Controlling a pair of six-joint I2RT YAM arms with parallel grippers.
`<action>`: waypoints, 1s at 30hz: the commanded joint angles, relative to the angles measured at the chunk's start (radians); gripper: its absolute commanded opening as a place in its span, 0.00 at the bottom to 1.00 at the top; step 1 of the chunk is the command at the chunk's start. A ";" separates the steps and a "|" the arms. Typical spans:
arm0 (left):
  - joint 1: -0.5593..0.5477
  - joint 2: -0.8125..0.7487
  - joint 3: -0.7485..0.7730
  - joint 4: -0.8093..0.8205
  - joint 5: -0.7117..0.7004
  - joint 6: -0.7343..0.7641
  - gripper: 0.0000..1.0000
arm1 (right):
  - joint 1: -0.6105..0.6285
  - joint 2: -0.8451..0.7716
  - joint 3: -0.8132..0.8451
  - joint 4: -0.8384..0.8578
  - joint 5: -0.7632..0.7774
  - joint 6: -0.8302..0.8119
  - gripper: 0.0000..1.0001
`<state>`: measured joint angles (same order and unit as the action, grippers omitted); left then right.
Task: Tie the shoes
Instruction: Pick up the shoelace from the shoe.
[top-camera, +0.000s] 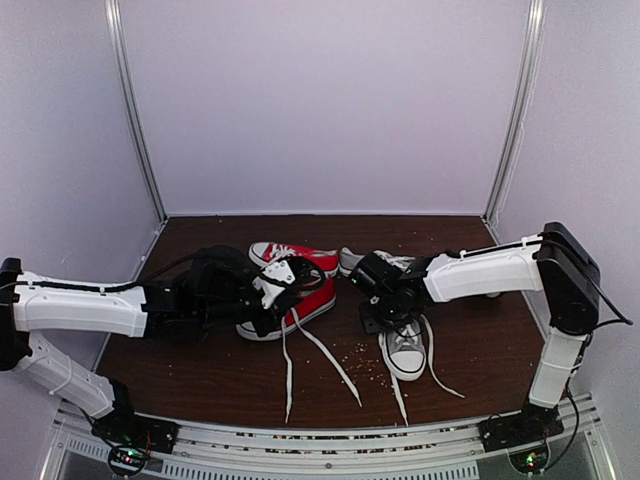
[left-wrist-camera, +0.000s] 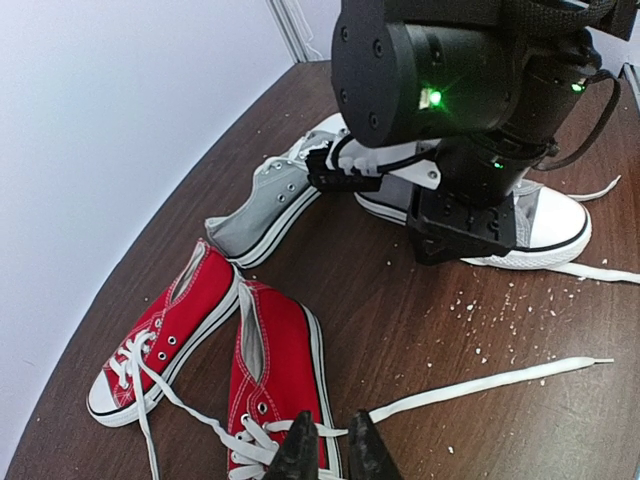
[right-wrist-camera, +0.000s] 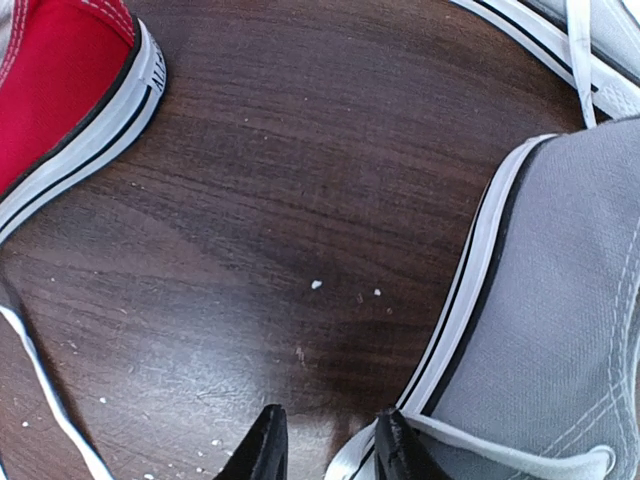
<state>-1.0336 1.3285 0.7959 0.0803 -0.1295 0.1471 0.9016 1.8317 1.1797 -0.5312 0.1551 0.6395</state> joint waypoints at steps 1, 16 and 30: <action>0.004 -0.022 0.000 0.026 0.017 -0.006 0.12 | -0.005 0.031 0.044 -0.026 0.059 0.002 0.33; 0.004 -0.004 0.028 -0.009 0.030 0.024 0.12 | 0.029 -0.063 -0.050 -0.106 0.030 0.066 0.38; 0.004 -0.061 -0.020 0.013 0.019 0.045 0.12 | 0.019 0.097 0.091 -0.117 0.066 0.000 0.37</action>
<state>-1.0336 1.3121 0.7956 0.0517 -0.1120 0.1787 0.9272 1.8950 1.2655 -0.6399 0.2054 0.6502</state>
